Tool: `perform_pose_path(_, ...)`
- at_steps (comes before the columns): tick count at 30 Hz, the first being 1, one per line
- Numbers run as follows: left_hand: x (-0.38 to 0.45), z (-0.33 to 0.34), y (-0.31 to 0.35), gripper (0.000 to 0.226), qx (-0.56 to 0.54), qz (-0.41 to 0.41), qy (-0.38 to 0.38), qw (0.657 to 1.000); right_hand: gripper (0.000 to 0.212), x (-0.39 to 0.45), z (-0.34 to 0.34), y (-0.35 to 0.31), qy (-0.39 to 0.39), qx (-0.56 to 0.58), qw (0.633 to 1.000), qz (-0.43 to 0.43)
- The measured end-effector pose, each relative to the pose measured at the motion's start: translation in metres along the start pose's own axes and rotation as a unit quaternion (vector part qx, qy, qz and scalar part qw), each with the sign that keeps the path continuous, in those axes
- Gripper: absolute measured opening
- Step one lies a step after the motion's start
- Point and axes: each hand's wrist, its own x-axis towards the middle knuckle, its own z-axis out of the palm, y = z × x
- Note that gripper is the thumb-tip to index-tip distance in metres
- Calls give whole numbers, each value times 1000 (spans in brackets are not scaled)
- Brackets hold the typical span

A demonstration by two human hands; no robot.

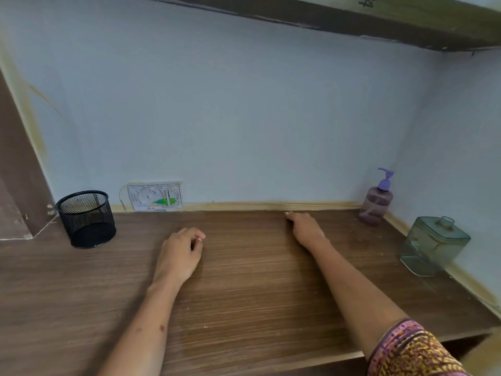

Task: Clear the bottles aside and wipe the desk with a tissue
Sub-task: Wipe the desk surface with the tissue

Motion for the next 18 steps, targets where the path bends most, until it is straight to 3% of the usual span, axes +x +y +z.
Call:
perform_pose_path(11, 0, 0, -1, 18, 5, 2, 2, 1000, 33, -21, -20, 64, 34, -8, 982, 183)
perform_pose_path(15, 1, 0, 0, 18, 5, 4, -1, 1000, 29, -26, -18, 48, 36, 0, 981, 193)
perform_pose_path(18, 1, 0, 0, 18, 4, 6, 0, 1000, 35, -28, -14, 19, 26, 19, 989, 142)
